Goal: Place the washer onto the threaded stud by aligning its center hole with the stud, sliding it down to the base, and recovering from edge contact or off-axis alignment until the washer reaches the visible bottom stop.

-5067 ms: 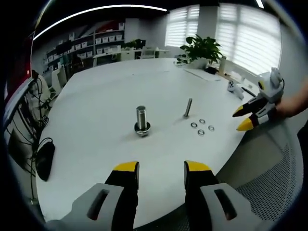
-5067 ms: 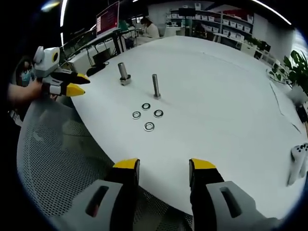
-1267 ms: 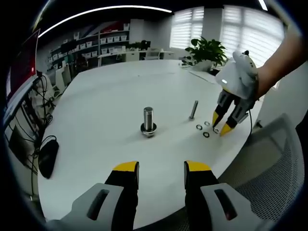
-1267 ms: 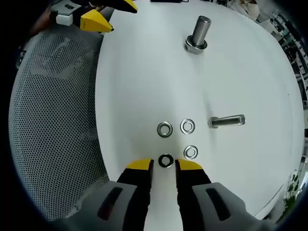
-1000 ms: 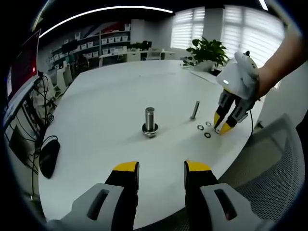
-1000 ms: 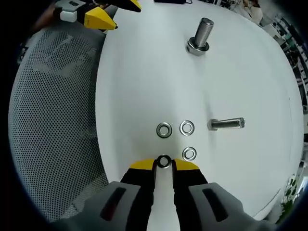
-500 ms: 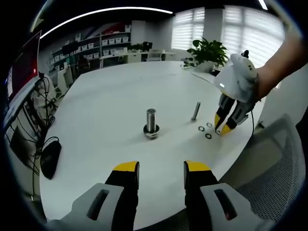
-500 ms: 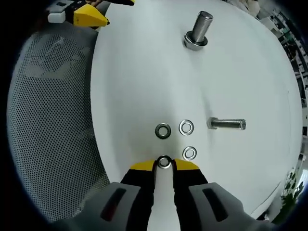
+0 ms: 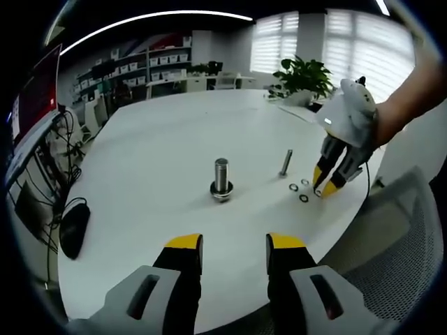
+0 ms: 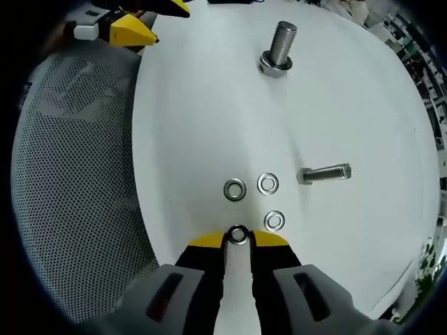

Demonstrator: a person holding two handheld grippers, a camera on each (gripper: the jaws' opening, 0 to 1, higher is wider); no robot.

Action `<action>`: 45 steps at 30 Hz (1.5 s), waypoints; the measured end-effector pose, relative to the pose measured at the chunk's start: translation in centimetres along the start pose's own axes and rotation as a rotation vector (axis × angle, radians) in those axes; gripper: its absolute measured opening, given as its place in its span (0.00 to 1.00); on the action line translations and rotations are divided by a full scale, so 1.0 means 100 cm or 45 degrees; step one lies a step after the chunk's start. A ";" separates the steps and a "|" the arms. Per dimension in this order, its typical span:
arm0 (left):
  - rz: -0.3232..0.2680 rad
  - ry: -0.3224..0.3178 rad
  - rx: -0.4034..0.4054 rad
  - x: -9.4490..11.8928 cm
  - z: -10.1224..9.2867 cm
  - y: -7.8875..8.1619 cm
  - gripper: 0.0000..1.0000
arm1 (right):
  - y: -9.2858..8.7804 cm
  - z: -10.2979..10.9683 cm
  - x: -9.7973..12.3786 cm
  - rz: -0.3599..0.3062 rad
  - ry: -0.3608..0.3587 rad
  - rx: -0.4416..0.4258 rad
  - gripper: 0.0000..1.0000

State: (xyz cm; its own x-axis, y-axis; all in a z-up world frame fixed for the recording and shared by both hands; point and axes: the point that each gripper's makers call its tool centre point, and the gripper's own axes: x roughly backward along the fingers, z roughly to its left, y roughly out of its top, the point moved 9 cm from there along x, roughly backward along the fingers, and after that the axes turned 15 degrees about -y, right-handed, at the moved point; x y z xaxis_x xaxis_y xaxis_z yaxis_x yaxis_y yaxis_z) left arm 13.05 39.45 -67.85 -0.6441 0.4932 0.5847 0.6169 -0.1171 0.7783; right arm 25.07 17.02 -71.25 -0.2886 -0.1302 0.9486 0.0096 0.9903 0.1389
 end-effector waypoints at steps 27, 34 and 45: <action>-0.002 0.017 -0.005 0.001 0.001 0.002 0.34 | -0.018 -0.003 0.003 -0.095 0.027 -0.293 0.14; -0.003 0.018 -0.010 0.001 0.000 0.002 0.34 | -0.018 -0.005 0.008 -0.126 0.025 -0.332 0.14; -0.004 0.020 -0.013 0.002 -0.001 0.001 0.34 | -0.001 -0.018 0.020 -0.197 0.008 -0.366 0.13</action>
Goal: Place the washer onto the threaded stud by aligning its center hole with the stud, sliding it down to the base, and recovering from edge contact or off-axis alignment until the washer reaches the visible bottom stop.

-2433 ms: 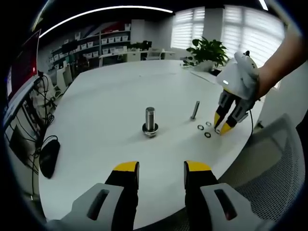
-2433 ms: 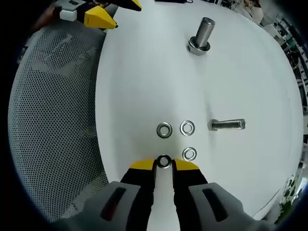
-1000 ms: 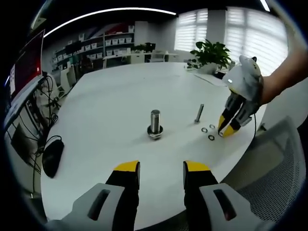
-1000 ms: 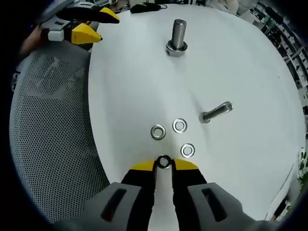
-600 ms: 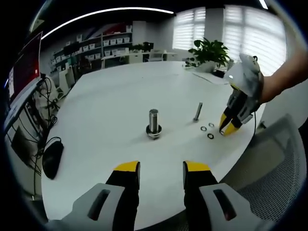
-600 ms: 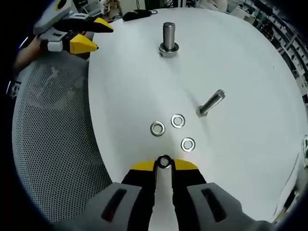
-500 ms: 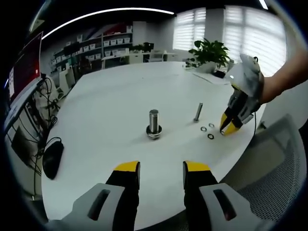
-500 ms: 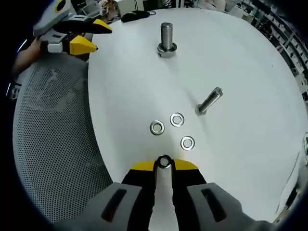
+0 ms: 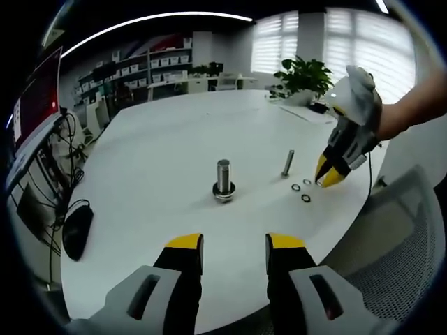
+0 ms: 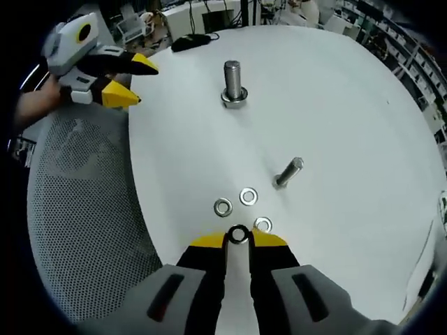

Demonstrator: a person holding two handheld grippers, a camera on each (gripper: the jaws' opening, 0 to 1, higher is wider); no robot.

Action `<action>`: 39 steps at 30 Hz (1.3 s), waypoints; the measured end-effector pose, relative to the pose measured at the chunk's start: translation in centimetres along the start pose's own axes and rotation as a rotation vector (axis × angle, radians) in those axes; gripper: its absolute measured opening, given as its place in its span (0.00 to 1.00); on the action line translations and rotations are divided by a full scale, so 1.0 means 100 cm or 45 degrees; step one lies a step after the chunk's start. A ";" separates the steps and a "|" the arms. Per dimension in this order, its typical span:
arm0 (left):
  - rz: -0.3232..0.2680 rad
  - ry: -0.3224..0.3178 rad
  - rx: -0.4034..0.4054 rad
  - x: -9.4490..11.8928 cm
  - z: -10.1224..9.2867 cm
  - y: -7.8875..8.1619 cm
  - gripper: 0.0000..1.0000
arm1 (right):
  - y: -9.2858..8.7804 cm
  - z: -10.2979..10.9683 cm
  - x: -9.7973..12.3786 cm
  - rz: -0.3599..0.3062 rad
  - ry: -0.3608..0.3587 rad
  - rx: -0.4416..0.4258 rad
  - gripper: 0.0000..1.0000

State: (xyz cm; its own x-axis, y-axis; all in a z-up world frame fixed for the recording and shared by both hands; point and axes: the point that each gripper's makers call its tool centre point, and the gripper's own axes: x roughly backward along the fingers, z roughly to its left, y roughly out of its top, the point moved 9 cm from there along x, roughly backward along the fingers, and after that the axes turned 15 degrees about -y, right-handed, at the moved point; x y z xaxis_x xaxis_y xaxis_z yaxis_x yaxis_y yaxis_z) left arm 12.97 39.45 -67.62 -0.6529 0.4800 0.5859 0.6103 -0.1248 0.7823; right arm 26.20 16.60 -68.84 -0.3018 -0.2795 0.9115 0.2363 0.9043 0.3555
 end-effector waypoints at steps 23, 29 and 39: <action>-0.020 0.008 -0.006 0.001 0.002 0.002 0.34 | 0.036 -0.029 0.014 -0.037 -0.009 0.019 0.14; -0.021 0.008 -0.002 0.001 0.002 0.002 0.34 | 0.042 -0.031 0.018 -0.054 -0.020 0.038 0.14; -0.014 0.008 -0.009 0.001 0.002 0.002 0.34 | 0.052 -0.038 0.017 -0.079 -0.035 0.045 0.14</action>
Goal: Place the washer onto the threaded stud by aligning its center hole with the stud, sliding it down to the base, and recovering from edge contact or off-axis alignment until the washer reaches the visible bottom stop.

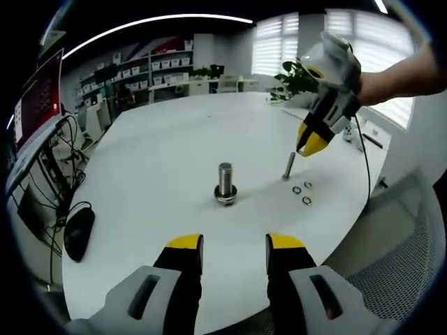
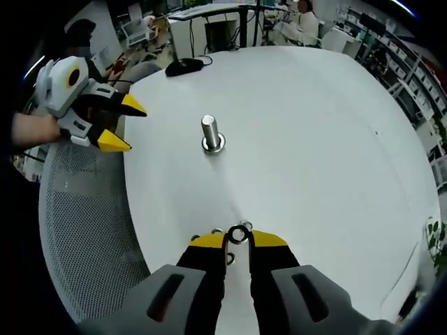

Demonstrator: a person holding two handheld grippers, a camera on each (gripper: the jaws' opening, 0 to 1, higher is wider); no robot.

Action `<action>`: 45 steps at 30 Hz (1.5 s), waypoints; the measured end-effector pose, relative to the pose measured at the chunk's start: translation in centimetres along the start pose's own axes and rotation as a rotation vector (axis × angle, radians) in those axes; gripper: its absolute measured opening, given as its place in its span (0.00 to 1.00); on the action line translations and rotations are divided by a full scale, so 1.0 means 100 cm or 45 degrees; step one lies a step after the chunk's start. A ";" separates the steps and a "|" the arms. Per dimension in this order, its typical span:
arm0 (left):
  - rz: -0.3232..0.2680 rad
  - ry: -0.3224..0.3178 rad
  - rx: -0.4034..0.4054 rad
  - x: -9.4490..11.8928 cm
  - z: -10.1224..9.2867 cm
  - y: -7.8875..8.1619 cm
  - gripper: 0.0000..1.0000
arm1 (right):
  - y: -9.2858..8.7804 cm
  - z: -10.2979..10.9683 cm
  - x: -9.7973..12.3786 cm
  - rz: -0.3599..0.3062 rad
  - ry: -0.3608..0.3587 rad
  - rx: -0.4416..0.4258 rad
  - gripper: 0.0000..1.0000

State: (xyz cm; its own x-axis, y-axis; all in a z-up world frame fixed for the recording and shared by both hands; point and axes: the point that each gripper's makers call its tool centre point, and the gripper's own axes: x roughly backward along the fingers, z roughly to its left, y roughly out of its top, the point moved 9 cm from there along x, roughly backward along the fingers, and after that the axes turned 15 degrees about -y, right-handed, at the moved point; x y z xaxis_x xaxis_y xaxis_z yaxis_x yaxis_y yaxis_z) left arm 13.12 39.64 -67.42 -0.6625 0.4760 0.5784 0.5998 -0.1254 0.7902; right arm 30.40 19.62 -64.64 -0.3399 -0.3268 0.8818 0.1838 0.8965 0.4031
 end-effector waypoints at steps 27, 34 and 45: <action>0.001 0.002 -0.003 0.000 -0.001 0.000 0.34 | 0.001 -0.005 -0.010 0.040 -0.032 0.034 0.14; 0.001 0.004 -0.005 0.000 -0.001 0.000 0.34 | 0.002 -0.004 -0.013 0.040 -0.021 0.034 0.14; 0.008 0.007 0.001 -0.001 0.000 -0.001 0.34 | -0.004 -0.002 -0.029 0.088 -0.004 0.054 0.14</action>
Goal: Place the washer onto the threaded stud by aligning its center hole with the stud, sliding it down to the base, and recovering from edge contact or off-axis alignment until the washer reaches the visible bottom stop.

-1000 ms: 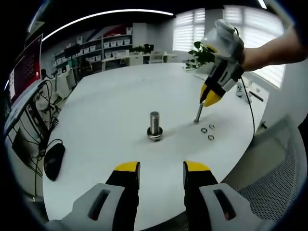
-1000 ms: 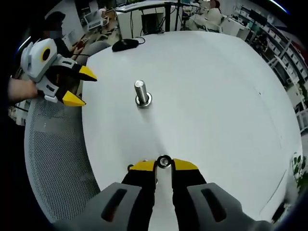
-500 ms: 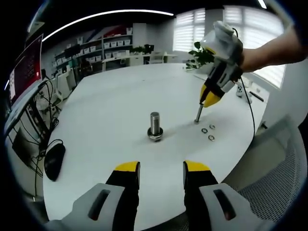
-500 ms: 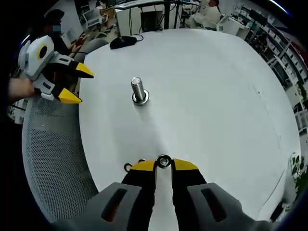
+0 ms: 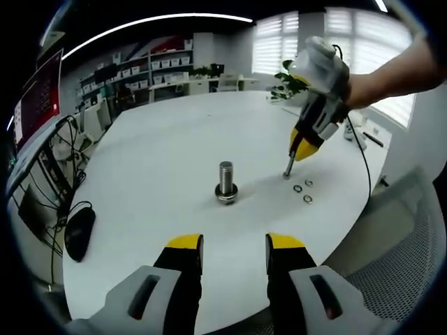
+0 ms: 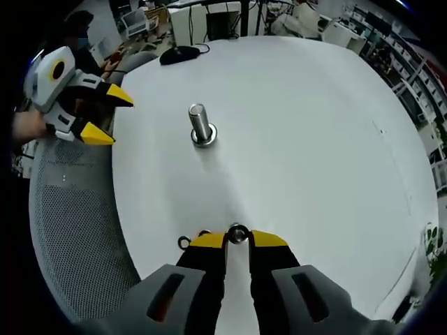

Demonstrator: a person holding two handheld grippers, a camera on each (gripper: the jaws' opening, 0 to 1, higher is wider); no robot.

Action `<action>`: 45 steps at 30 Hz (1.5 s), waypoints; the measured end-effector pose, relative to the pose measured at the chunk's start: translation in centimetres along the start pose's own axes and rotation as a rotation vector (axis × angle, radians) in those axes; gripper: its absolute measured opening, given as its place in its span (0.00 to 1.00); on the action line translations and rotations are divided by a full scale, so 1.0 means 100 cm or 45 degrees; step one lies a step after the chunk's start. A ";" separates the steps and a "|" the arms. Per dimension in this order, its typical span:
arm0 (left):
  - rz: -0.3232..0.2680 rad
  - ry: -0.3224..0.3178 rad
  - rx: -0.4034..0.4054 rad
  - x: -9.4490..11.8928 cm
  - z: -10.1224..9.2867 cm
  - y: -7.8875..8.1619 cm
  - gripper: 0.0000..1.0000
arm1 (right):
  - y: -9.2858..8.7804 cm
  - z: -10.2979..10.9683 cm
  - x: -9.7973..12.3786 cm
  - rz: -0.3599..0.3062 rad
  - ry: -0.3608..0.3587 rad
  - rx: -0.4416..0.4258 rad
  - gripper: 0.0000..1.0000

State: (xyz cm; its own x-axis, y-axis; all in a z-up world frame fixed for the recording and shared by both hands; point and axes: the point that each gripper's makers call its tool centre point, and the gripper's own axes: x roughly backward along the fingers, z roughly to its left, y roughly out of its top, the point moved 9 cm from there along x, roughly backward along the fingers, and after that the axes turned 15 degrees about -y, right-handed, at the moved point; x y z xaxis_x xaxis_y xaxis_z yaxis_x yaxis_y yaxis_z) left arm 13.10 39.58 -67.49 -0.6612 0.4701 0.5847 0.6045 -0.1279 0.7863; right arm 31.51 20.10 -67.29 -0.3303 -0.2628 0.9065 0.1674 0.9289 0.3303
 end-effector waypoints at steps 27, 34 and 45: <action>0.030 -0.014 0.003 -0.004 -0.002 -0.001 0.34 | -0.016 0.000 -0.031 0.096 0.023 -0.011 0.15; 0.033 -0.022 0.002 -0.005 -0.002 -0.001 0.34 | -0.018 0.000 -0.032 0.086 0.017 -0.028 0.15; 0.051 -0.031 0.007 -0.006 -0.002 -0.004 0.34 | -0.026 0.000 -0.023 0.049 -0.016 -0.047 0.23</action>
State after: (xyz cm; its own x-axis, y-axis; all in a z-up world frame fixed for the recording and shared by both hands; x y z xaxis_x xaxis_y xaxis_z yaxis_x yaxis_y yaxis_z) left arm 13.18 39.16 -68.07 -0.6254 0.4861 0.6104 0.6326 -0.1420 0.7613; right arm 31.88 18.30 -70.21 -0.3348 -0.2233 0.9154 0.2146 0.9279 0.3049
